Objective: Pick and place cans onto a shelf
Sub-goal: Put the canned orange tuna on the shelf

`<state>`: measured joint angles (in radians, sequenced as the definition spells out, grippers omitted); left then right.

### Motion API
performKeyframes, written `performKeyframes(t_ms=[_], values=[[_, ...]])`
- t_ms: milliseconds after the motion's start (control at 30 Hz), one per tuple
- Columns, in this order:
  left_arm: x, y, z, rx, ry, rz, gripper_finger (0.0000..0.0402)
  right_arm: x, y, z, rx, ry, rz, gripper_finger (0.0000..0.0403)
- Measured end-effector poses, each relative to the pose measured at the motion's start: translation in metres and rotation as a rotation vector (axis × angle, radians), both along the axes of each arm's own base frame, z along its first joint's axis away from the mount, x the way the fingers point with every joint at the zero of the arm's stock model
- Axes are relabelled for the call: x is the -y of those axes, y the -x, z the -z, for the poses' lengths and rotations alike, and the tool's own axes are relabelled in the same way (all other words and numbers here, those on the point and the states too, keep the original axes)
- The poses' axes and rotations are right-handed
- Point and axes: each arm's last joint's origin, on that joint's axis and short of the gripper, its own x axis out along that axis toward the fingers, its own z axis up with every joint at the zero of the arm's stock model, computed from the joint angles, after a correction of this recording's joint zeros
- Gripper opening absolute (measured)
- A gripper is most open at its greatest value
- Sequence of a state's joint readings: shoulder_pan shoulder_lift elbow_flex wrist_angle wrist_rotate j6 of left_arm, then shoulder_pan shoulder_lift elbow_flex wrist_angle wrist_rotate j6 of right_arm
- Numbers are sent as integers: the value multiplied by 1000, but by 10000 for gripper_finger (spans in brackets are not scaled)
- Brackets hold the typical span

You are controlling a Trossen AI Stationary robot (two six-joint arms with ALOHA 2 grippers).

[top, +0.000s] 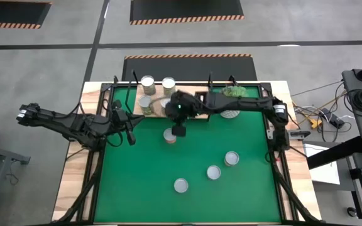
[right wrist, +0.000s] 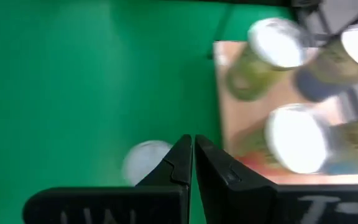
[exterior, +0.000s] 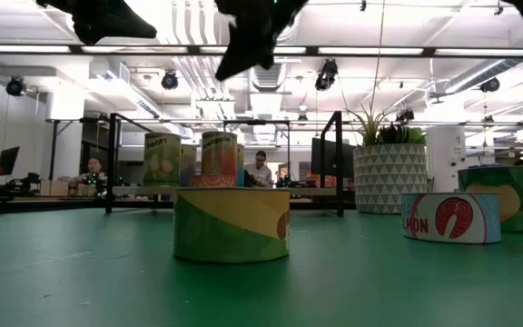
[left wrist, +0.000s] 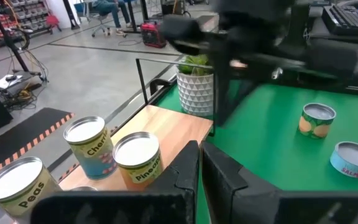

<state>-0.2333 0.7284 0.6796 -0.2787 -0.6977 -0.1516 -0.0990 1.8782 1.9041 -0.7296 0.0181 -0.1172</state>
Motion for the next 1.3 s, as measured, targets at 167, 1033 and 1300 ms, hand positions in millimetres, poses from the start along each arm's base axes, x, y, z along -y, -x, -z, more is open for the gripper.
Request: performKeyframes(t_ms=[167,1033,1300], values=[[0,-1,1,-4,-1,0,0,-48,-2,13,-52,-10,-101,9],[0,-1,1,-1,6,0,0,-62,4,118,-25,51,66,81],[0,-1,1,-1,6,0,0,-56,3,117,-15,33,99,212]])
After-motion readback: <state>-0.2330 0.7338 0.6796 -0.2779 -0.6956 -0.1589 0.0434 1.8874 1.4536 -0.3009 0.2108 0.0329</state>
